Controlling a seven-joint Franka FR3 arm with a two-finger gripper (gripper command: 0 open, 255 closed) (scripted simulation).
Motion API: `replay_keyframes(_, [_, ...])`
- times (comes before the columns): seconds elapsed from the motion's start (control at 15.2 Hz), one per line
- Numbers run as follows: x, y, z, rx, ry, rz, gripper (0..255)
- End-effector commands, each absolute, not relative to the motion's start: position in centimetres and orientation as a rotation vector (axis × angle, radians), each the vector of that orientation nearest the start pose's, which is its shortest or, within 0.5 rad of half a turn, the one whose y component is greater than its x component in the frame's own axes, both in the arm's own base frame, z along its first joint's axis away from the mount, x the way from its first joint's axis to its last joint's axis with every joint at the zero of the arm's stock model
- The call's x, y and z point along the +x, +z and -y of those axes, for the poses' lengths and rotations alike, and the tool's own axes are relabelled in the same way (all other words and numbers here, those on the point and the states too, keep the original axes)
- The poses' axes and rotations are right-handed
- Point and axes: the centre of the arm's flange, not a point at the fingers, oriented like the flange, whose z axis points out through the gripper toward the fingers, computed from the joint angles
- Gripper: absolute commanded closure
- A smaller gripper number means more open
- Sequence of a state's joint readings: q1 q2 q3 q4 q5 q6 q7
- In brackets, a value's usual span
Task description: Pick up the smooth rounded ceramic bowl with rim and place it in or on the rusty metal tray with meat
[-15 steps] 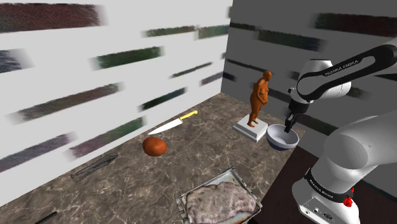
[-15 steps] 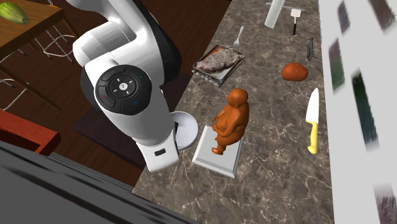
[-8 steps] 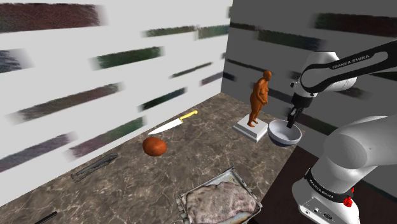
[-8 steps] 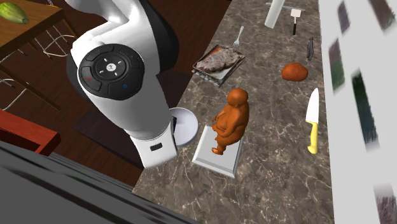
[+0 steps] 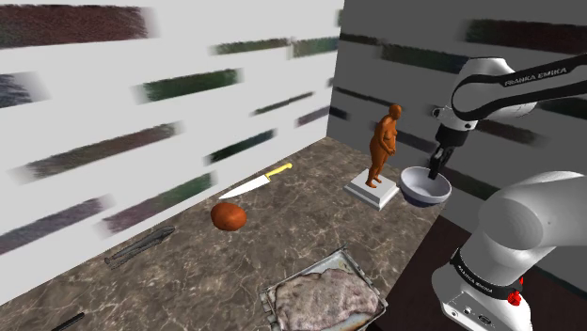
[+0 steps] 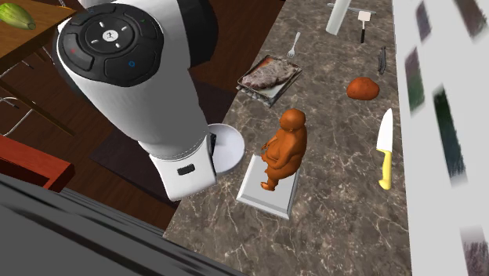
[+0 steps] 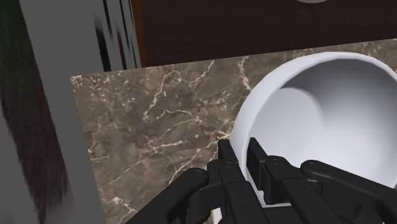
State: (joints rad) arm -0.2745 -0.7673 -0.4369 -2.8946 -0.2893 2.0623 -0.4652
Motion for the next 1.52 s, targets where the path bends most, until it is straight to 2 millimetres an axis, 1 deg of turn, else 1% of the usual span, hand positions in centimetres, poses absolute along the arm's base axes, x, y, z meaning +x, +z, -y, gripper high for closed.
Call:
replay_keyframes(0.0, [22.9, 36.4, 18.5, -3.051, 0.079, 0.049, 255])
replay_keyframes(0.46, [22.9, 40.1, 18.5, -3.051, 0.079, 0.049, 255])
replay_keyframes(1.45, [22.5, 41.6, -1.2, -3.051, 0.079, 0.049, 255])
